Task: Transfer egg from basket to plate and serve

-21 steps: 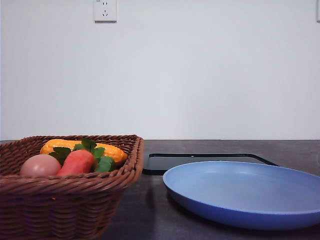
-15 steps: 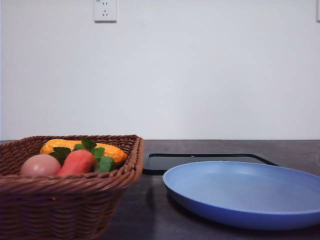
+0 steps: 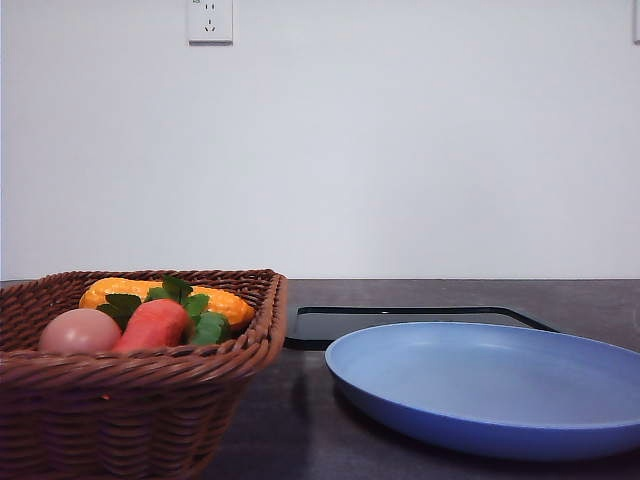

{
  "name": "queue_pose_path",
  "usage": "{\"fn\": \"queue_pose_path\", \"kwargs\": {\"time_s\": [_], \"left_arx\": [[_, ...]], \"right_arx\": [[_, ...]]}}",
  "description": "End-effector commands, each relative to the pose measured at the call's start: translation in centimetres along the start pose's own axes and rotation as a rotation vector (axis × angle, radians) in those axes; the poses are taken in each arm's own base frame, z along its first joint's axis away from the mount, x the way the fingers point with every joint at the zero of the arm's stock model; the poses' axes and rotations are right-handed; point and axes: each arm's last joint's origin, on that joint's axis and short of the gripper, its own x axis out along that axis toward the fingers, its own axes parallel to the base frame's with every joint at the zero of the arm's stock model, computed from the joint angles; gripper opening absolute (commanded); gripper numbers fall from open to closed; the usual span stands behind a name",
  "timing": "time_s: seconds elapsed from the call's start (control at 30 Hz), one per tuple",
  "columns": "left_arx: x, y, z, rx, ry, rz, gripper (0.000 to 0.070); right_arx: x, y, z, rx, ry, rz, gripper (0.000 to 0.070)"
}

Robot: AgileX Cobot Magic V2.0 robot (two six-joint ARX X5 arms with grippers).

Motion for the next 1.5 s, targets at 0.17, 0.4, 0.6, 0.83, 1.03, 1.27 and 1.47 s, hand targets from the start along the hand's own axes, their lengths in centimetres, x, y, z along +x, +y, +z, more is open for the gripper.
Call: {"fn": "queue_pose_path", "kwargs": {"time_s": [0.17,0.4,0.6,0.83,1.03,1.27,1.47], "left_arx": [[-0.3,-1.6,2.2,-0.025,0.100,-0.066,0.0000],[1.0,-3.0,4.3,-0.006,0.286,-0.008,0.0000],[3.7,-4.4,5.9,0.084,0.442,-0.051,0.0000],[7.2,-5.8,6.9,0.120,0.668,-0.124,0.0000],[9.1,-7.2,6.0,0.136,0.869,-0.251,0.0000],[9.5,-8.1,4.4,0.145,0.965,-0.308,0.0091],[9.4,-8.4,4.1,0.148,0.980,-0.323,0.0266]], "right_arx": [[-1.6,1.6,3.3,0.013,-0.042,-0.066,0.0000],[-1.5,2.6,6.0,0.028,0.034,-0.133,0.0000],[0.2,3.0,8.0,-0.011,0.173,-0.171,0.0000],[2.7,3.3,9.8,-0.043,0.400,-0.154,0.0000],[4.9,2.9,9.9,-0.027,0.588,-0.095,0.0000],[6.7,2.2,8.6,0.043,0.729,-0.053,0.0178],[7.9,2.0,7.5,0.065,0.807,-0.045,0.0223]]}}
